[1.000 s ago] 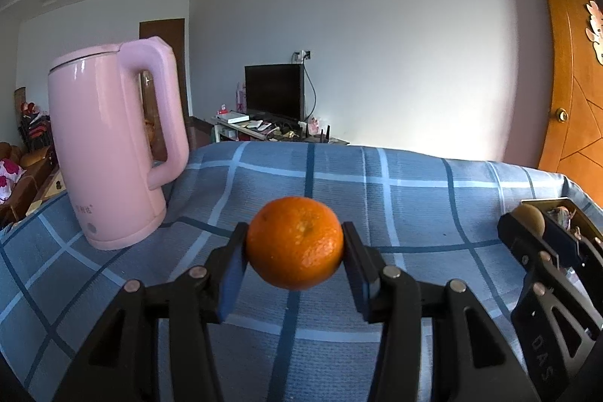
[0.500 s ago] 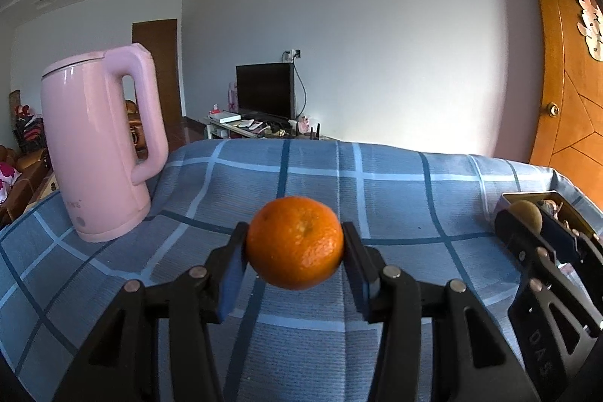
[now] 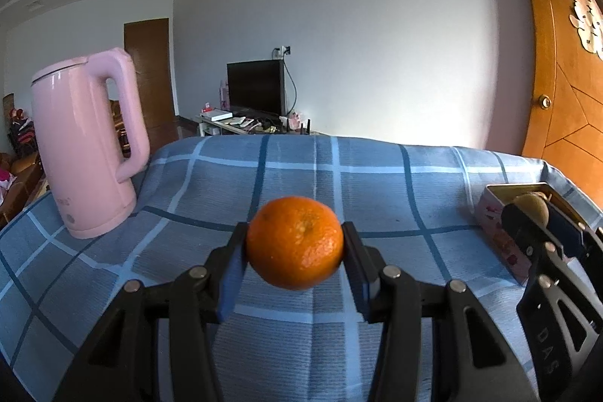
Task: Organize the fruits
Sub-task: 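Carry the orange and yellow fruit over the tin box with both grippers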
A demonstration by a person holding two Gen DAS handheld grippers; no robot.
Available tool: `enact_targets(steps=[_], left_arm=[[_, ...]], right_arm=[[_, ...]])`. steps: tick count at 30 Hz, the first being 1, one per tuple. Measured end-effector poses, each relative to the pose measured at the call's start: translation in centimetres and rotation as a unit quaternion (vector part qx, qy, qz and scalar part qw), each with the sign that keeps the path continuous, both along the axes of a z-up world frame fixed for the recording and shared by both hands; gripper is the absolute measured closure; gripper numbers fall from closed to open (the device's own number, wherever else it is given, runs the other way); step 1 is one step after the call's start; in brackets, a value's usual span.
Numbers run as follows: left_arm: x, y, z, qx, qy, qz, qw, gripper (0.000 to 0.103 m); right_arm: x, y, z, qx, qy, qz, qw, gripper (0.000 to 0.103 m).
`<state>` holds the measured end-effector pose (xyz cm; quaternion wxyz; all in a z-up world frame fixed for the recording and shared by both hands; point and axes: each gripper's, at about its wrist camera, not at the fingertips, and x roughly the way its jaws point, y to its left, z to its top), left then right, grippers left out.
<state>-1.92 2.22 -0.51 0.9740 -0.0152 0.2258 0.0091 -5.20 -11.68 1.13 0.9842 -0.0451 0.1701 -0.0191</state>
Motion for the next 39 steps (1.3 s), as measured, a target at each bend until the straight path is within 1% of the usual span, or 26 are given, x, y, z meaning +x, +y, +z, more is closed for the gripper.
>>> enact_targets(steps=[18, 23, 31, 39], left_arm=[[-1.1, -5.5, 0.4, 0.011, -0.01, -0.035, 0.9993, 0.053], [-1.3, -7.2, 0.5, 0.016, -0.009, -0.048, 0.9987, 0.053], [-1.7, -10.0, 0.6, 0.013, -0.011, -0.064, 0.9978, 0.053], [-2.0, -12.8, 0.8, 0.015, -0.011, -0.081, 0.9965, 0.053]], right_arm=[[-1.5, -5.7, 0.2, -0.005, -0.007, -0.026, 1.0, 0.074], [-2.1, -7.0, 0.3, -0.014, -0.012, -0.03, 0.999, 0.074], [-2.5, -10.0, 0.4, -0.01, -0.012, -0.05, 0.999, 0.074], [-2.8, -12.6, 0.6, -0.018, -0.013, -0.059, 0.998, 0.074]])
